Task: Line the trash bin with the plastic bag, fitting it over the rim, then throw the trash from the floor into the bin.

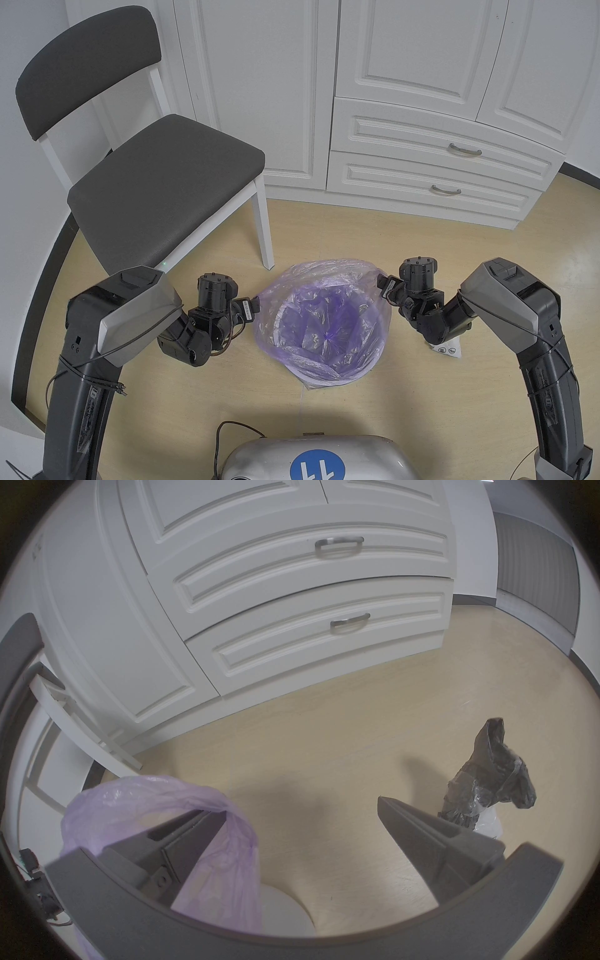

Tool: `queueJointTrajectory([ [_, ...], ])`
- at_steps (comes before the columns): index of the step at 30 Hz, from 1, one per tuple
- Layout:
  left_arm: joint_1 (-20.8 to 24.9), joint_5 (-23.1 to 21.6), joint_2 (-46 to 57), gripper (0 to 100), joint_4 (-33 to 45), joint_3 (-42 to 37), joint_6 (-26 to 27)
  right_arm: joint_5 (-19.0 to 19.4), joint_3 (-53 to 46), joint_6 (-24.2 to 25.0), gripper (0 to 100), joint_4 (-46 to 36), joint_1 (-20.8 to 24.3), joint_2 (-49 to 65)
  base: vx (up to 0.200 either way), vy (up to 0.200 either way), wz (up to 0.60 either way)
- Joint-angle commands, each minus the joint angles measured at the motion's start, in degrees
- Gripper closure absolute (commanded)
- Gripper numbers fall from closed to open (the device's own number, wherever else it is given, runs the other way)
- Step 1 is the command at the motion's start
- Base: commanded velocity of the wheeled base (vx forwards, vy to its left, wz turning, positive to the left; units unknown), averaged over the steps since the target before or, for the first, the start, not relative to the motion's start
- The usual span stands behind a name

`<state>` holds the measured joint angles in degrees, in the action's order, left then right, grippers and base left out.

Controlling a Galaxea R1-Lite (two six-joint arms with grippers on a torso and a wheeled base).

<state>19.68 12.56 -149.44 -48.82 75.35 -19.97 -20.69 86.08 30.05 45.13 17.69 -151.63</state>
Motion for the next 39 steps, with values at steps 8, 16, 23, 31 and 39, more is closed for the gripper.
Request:
queueJointTrajectory([
  [8,0.01,1.33,0.47,0,11.21,-0.99,0.54,-0.23,1.02,-1.84,0,-2.85,-1.34,-3.24,0.000,0.000,0.00],
  [16,-0.16,-1.75,8.20,0,11.12,-6.53,1.60,0.03,-2.05,-1.05,0,-2.50,-1.34,2.83,0.000,0.000,0.00],
  [23,0.01,-5.44,18.22,0,9.18,-15.41,4.85,-0.05,-9.88,-1.57,0,-2.15,1.38,12.94,0.000,0.000,0.00],
  [31,1.42,-14.58,20.16,0,8.22,-23.58,12.15,0.30,-22.18,-6.85,0,-2.06,6.92,22.34,0.000,0.000,0.00],
  [39,4.41,-14.49,13.39,0,8.04,-22.62,12.06,0.21,-29.48,-11.33,0,2.51,12.28,23.57,0.000,0.000,0.00],
])
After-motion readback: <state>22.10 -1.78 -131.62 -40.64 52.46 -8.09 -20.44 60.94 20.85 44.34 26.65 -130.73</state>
